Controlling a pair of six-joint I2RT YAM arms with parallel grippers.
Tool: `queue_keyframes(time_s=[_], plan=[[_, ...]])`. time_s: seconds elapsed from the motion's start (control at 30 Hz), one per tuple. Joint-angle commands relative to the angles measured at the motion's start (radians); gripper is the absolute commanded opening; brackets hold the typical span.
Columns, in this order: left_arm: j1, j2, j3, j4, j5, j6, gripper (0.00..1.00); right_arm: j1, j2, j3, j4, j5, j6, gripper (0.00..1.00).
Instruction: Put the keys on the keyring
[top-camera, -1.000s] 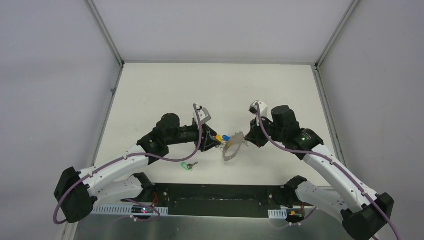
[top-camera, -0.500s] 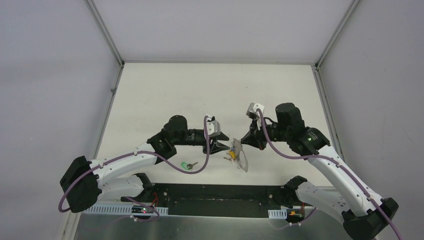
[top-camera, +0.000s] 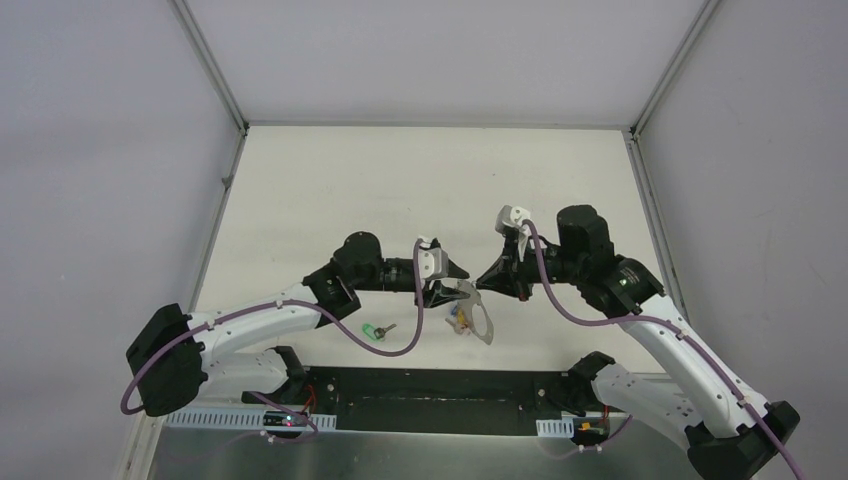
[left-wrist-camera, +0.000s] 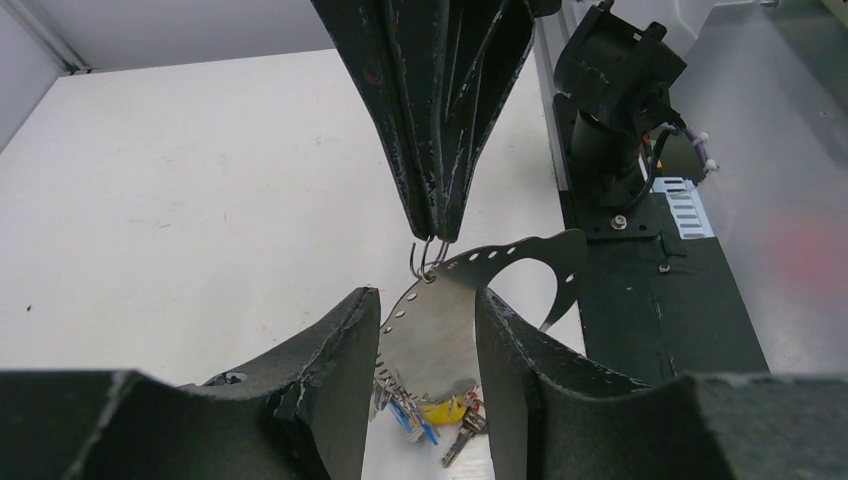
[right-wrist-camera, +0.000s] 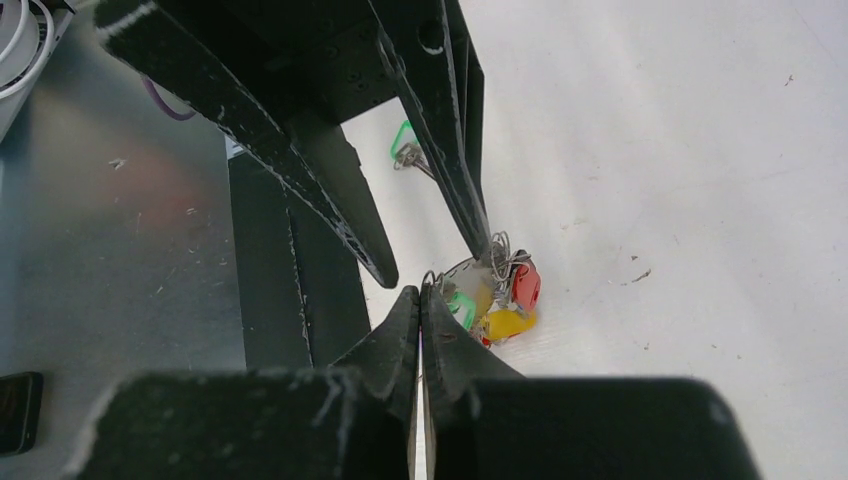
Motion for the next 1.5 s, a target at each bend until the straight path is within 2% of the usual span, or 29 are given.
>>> queue_keyframes(time_s=[0.0, 0.17, 0.3, 0.47, 0.7, 0.97, 1.03, 1.1, 1.27, 1.47], plan=[[-0.015, 0.018, 0.045, 0.065, -0.025, 0.030, 0.41, 0.005, -0.027, 0.008, 0.086, -0.052, 0.015, 0.00], [-0.018, 0.013, 0.041, 0.049, -0.044, 0.036, 0.41, 0.004, -0.025, 0.012, 0.057, -0.023, 0.021, 0.00], [-0.018, -0.001, 0.036, 0.019, -0.058, 0.041, 0.42, 0.005, 0.013, 0.045, -0.049, 0.003, 0.012, 0.00], [-0.021, -0.004, 0.032, 0.017, -0.032, 0.044, 0.42, 0.008, 0.058, 0.081, -0.126, -0.041, -0.001, 0.00], [-0.025, 0.015, 0.039, 0.017, 0.046, 0.035, 0.41, 0.010, 0.049, 0.079, -0.104, -0.065, 0.003, 0.00], [-0.034, 0.006, 0.036, -0.021, 0.014, 0.007, 0.39, 0.011, 0.048, 0.073, -0.105, -0.044, 0.012, 0.00], [-0.039, -0.002, 0.040, -0.040, -0.064, -0.061, 0.42, 0.012, 0.056, 0.082, -0.127, -0.006, 0.026, 0.00], [-0.040, -0.013, 0.050, -0.077, -0.157, -0.194, 0.52, 0.016, 0.073, 0.099, -0.153, 0.051, 0.069, 0.00], [-0.041, -0.042, 0.077, -0.230, -0.298, -0.462, 0.58, 0.031, 0.158, 0.166, -0.231, 0.213, 0.211, 0.00], [-0.075, -0.041, 0.069, -0.339, -0.370, -0.780, 0.69, 0.105, 0.201, 0.179, -0.166, 0.380, 0.361, 0.00]])
